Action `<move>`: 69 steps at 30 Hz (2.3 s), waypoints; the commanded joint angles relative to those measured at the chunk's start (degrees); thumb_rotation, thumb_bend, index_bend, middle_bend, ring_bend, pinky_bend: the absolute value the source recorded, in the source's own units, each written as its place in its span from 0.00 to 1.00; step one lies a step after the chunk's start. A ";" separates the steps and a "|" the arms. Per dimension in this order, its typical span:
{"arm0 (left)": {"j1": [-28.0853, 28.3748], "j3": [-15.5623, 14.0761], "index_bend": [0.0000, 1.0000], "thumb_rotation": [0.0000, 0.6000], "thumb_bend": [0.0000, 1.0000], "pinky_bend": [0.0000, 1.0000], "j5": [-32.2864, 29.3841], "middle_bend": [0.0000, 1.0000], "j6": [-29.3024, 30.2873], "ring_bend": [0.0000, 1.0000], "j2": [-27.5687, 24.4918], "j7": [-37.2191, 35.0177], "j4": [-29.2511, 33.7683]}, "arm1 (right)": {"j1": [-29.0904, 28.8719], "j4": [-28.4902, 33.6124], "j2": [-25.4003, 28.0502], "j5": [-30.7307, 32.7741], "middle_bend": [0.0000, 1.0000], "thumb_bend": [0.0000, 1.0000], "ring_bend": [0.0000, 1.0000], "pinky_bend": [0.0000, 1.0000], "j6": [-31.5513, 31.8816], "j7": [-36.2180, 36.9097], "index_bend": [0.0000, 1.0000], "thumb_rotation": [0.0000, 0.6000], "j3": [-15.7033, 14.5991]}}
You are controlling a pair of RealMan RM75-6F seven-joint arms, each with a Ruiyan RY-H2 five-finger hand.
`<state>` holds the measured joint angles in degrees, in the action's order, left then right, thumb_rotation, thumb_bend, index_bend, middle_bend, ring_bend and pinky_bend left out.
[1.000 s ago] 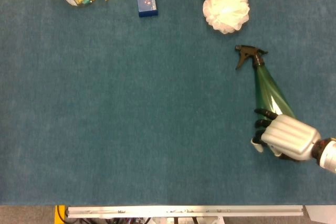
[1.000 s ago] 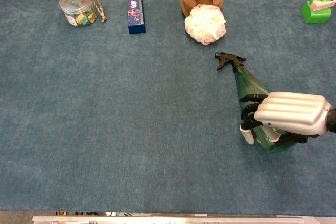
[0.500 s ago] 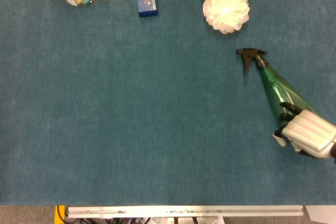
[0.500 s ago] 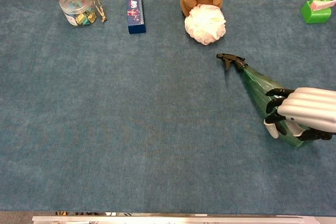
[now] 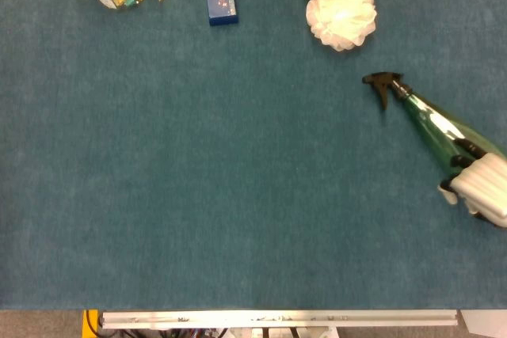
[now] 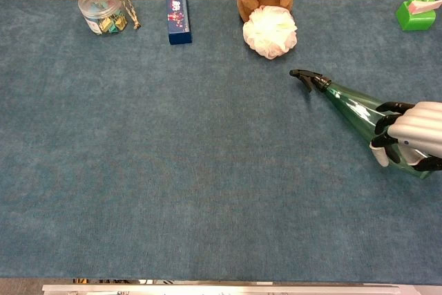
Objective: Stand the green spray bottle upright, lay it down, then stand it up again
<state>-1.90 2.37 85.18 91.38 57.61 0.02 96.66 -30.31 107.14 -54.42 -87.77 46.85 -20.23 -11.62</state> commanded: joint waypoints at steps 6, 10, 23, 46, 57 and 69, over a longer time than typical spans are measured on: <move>0.24 0.20 0.34 1.00 0.13 0.70 -0.35 0.35 -0.37 0.39 -0.07 0.30 0.26 | 2.26 0.11 0.95 3.92 0.56 1.00 0.22 0.05 2.54 -4.66 0.49 1.00 1.02; 0.19 0.12 0.34 1.00 0.13 0.70 -0.46 0.35 -0.47 0.39 0.05 0.45 0.12 | 2.65 0.93 1.32 3.15 0.56 1.00 0.22 0.05 2.94 -3.67 0.49 1.00 1.07; 0.17 0.01 0.34 1.00 0.13 0.70 -0.22 0.35 -0.40 0.39 0.10 0.44 0.03 | 2.04 -1.29 1.54 -12.67 0.42 0.99 0.22 0.07 9.88 14.02 0.49 1.00 1.54; 0.22 -0.11 0.34 1.00 0.13 0.70 -0.12 0.35 -0.56 0.39 0.12 0.51 0.00 | -0.45 -20.04 -11.96 7.17 0.08 0.00 0.03 0.08 10.29 -0.33 0.15 1.00 15.76; 0.08 -0.21 0.34 1.00 0.13 0.70 0.22 0.35 -0.28 0.39 -0.06 -0.12 -0.05 | -4.05 -31.88 -20.61 10.11 0.08 0.00 0.03 0.08 5.77 0.13 0.14 1.00 16.86; 0.10 -0.03 0.34 1.00 0.13 0.70 0.12 0.35 -0.21 0.39 -0.38 -0.79 0.13 | -5.68 -39.52 -26.77 7.86 0.07 0.00 0.02 0.08 4.43 2.48 0.14 1.00 15.14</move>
<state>-1.80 2.35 85.29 91.17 57.23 -0.78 96.79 -35.82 68.08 -80.74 -79.60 51.42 -18.00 3.81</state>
